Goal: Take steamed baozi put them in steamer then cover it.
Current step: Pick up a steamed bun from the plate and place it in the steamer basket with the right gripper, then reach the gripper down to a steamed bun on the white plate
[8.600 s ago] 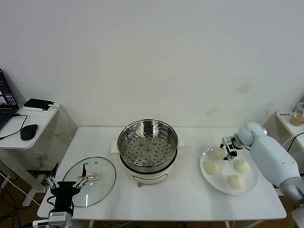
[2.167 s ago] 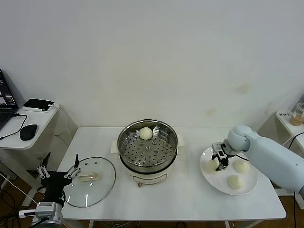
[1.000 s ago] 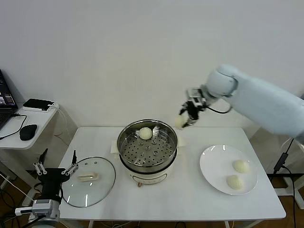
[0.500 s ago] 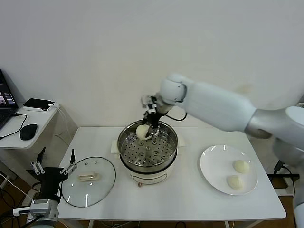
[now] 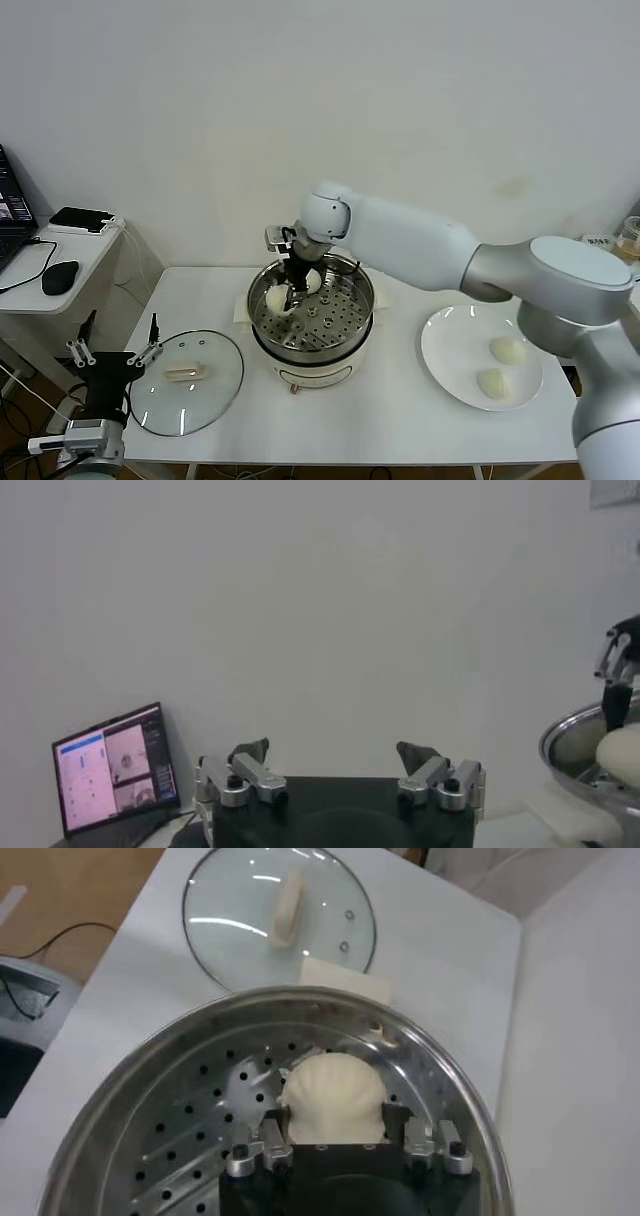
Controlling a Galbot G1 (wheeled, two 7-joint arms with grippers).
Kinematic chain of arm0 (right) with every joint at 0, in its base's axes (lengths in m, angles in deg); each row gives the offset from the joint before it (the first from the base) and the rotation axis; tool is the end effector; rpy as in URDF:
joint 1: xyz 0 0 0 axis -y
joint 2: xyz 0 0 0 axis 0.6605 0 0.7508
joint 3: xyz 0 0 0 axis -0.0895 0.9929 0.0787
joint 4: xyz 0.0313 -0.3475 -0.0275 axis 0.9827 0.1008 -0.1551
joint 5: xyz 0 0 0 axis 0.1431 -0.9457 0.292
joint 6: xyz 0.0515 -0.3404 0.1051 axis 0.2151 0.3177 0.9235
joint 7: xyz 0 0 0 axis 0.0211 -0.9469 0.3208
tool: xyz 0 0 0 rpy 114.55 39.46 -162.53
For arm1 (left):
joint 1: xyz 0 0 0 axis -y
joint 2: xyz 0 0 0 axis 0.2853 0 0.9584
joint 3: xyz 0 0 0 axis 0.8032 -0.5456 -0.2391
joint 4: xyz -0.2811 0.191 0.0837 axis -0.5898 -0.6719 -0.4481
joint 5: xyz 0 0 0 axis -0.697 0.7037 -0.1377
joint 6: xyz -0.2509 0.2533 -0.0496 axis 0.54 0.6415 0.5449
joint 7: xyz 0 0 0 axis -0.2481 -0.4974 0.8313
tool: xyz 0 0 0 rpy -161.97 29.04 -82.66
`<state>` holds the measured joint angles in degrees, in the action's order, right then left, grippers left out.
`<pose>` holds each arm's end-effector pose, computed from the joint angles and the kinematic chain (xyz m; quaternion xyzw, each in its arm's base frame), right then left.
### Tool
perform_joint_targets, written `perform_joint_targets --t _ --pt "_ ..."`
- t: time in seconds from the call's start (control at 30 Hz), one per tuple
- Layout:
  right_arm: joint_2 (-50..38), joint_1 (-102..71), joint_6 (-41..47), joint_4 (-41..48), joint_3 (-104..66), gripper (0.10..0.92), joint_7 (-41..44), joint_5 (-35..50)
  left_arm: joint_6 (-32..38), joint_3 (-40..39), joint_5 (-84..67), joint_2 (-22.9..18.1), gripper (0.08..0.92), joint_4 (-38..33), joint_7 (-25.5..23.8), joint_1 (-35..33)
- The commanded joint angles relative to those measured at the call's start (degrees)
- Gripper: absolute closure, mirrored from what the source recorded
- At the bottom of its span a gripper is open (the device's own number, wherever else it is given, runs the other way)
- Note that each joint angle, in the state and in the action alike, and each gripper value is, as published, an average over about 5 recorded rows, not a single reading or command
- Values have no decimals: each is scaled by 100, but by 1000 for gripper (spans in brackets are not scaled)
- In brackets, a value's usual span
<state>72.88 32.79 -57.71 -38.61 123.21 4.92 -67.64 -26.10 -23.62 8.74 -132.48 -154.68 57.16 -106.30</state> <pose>0.5681 0.2137 -0.0910 0.6064 -0.5314 0.5265 0.2697 0.1714 0.0894 -0.2274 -0.0982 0.9778 0.1847 0.0118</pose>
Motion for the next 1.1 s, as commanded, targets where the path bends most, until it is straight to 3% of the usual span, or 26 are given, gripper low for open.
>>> perform_joint_targets --t 0.03,0.37,0.67,1.1 --pt "187 -94 17 269 27 417 -23 -86 1 -5 1 0 177 12 -4 3" --pt "-119 120 -135 -3 11 211 151 -279 2 -23 -1 -13 177 20 -5 9" --pt "-1338 996 -672 -1150 67 202 788 -427 -3 -44 -19 10 177 -30 -10 14" --pt "-4753 515 -1193 -3161 -335 203 1241 -1314 -4 -103 -38 81 177 -176 -19 -77"
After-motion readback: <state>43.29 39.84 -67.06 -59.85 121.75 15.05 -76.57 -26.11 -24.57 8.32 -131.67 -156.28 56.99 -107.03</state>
